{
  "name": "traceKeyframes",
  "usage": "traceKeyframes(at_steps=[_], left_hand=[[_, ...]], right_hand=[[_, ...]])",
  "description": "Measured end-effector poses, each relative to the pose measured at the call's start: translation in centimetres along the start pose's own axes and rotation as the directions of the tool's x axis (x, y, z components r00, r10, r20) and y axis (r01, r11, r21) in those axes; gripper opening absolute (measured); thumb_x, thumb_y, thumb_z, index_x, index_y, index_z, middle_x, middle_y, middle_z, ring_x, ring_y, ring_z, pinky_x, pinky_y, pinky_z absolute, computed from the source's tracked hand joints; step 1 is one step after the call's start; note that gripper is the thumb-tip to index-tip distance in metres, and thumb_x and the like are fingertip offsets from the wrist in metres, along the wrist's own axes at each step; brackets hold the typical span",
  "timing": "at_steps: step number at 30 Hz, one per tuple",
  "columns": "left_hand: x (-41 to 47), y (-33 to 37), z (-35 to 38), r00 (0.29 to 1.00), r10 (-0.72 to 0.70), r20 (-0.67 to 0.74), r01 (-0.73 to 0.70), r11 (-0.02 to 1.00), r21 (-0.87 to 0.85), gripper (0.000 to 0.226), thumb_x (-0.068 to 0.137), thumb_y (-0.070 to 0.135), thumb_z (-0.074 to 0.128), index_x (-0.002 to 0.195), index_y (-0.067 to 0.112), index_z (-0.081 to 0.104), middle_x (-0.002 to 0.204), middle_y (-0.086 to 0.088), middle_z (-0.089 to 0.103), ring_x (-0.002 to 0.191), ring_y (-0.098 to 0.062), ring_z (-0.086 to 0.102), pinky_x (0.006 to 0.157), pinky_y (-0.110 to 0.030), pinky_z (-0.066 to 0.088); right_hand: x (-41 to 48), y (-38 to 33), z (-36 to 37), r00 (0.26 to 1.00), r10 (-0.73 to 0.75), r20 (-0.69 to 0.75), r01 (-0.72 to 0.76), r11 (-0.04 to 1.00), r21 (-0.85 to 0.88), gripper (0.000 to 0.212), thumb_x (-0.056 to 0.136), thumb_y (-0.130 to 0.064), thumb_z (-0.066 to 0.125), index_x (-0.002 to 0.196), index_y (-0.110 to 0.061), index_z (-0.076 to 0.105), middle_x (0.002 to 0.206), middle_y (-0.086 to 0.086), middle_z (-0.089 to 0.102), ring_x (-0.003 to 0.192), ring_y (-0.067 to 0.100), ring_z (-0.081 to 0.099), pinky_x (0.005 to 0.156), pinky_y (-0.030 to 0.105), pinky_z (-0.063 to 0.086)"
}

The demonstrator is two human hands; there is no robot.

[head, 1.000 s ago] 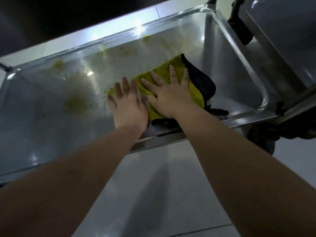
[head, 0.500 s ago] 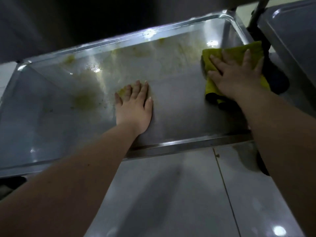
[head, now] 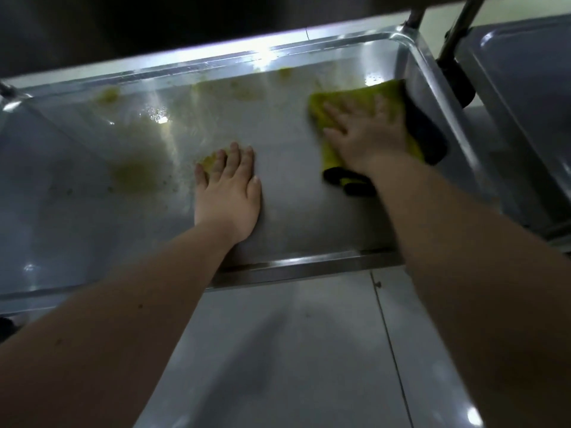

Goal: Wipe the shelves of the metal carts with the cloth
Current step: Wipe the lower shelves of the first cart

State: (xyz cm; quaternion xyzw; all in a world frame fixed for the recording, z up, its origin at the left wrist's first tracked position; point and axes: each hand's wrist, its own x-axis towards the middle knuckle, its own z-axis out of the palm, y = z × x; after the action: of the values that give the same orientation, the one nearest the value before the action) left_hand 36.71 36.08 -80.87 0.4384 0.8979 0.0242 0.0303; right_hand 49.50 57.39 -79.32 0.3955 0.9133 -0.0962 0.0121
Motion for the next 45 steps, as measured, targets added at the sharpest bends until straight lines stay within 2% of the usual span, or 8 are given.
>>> traceKeyframes(at_steps=[6, 12, 16, 24, 30, 33, 38, 45], left_hand=[[-0.3, 0.1, 0.2, 1.0, -0.008, -0.001, 0.008, 1.0, 0.004, 0.057, 0.102, 0.036, 0.019, 0.156, 0.024, 0.006, 0.164, -0.001, 0.001, 0.15, -0.024, 0.001, 0.119, -0.05, -0.003], [-0.3, -0.1, 0.2, 1.0, -0.014, 0.002, 0.014, 1.0, 0.014, 0.061, 0.099, 0.032, 0.022, 0.156, 0.016, 0.008, 0.164, -0.005, 0.001, 0.15, -0.024, 0.001, 0.119, -0.05, -0.001], [-0.4, -0.2, -0.1, 1.0, -0.029, 0.002, 0.029, 1.0, 0.008, 0.062, 0.099, 0.03, 0.024, 0.156, 0.013, 0.007, 0.163, -0.008, 0.003, 0.15, -0.024, 0.002, 0.12, -0.047, -0.001], [-0.2, 0.1, 0.0, 1.0, -0.005, -0.024, 0.005, 1.0, -0.025, 0.057, 0.101, 0.033, 0.026, 0.155, 0.024, 0.014, 0.163, -0.008, 0.009, 0.149, -0.027, 0.007, 0.119, -0.048, 0.0], [-0.5, 0.3, 0.2, 1.0, -0.016, -0.011, 0.015, 1.0, -0.027, 0.057, 0.101, 0.033, 0.026, 0.155, 0.02, 0.013, 0.163, -0.01, 0.008, 0.149, -0.029, 0.006, 0.119, -0.051, -0.001], [-0.4, -0.4, -0.4, 1.0, -0.019, -0.02, 0.016, 0.988, -0.153, 0.056, 0.098, 0.023, 0.03, 0.153, 0.017, 0.024, 0.161, -0.013, 0.016, 0.148, -0.03, 0.011, 0.12, -0.047, -0.002], [-1.3, -2.7, -2.1, 0.993, 0.016, -0.118, -0.074, 0.858, -0.508, 0.053, 0.098, 0.004, 0.032, 0.151, 0.008, 0.03, 0.16, -0.015, 0.017, 0.149, -0.032, 0.005, 0.12, -0.038, -0.001], [-2.7, -14.9, -3.2, 0.996, 0.09, 0.008, -0.09, 0.995, -0.037, 0.054, 0.103, 0.031, 0.03, 0.155, 0.02, 0.02, 0.163, -0.006, 0.009, 0.15, -0.029, 0.001, 0.119, -0.048, 0.0]], right_hand=[[0.4, 4.2, -0.9, 0.951, 0.311, -0.005, -0.31, 0.948, -0.068, 0.056, 0.097, -0.057, 0.015, 0.151, -0.048, 0.005, 0.164, -0.01, -0.001, 0.146, 0.044, -0.01, 0.109, 0.07, -0.011], [-0.9, -11.8, 2.1, 0.989, -0.143, 0.035, 0.143, 0.99, -0.013, 0.052, 0.098, -0.057, 0.013, 0.15, -0.051, 0.006, 0.162, -0.017, -0.003, 0.146, 0.041, -0.012, 0.107, 0.069, -0.014], [-0.7, -12.6, 2.3, 0.973, -0.222, 0.066, 0.221, 0.975, 0.016, 0.051, 0.098, -0.059, 0.014, 0.148, -0.054, 0.007, 0.161, -0.02, -0.002, 0.148, 0.033, -0.012, 0.111, 0.064, -0.012], [-3.4, 4.7, -0.4, 0.978, 0.208, 0.002, -0.208, 0.977, -0.048, 0.054, 0.096, -0.06, 0.012, 0.15, -0.052, 0.004, 0.163, -0.016, 0.001, 0.148, 0.038, -0.004, 0.113, 0.065, -0.007], [-11.4, -4.1, 1.8, 0.982, 0.185, -0.04, -0.186, 0.983, 0.0, 0.056, 0.099, -0.054, 0.019, 0.152, -0.047, 0.002, 0.163, -0.014, -0.002, 0.147, 0.042, -0.007, 0.109, 0.069, -0.008], [-13.0, -12.1, 3.8, 0.999, -0.038, -0.003, 0.038, 0.999, 0.003, 0.057, 0.098, -0.051, 0.017, 0.153, -0.044, 0.001, 0.163, -0.014, -0.006, 0.146, 0.042, -0.01, 0.108, 0.069, -0.013], [-12.6, -13.8, 4.5, 1.0, -0.02, -0.024, 0.019, 0.999, -0.03, 0.055, 0.099, -0.052, 0.014, 0.152, -0.047, -0.001, 0.162, -0.016, -0.007, 0.146, 0.04, -0.013, 0.107, 0.068, -0.016], [-12.6, -13.6, 4.5, 1.0, 0.018, 0.003, -0.018, 0.999, -0.051, 0.054, 0.1, -0.056, 0.012, 0.15, -0.049, -0.005, 0.161, -0.017, -0.009, 0.147, 0.038, -0.01, 0.109, 0.064, -0.015]])
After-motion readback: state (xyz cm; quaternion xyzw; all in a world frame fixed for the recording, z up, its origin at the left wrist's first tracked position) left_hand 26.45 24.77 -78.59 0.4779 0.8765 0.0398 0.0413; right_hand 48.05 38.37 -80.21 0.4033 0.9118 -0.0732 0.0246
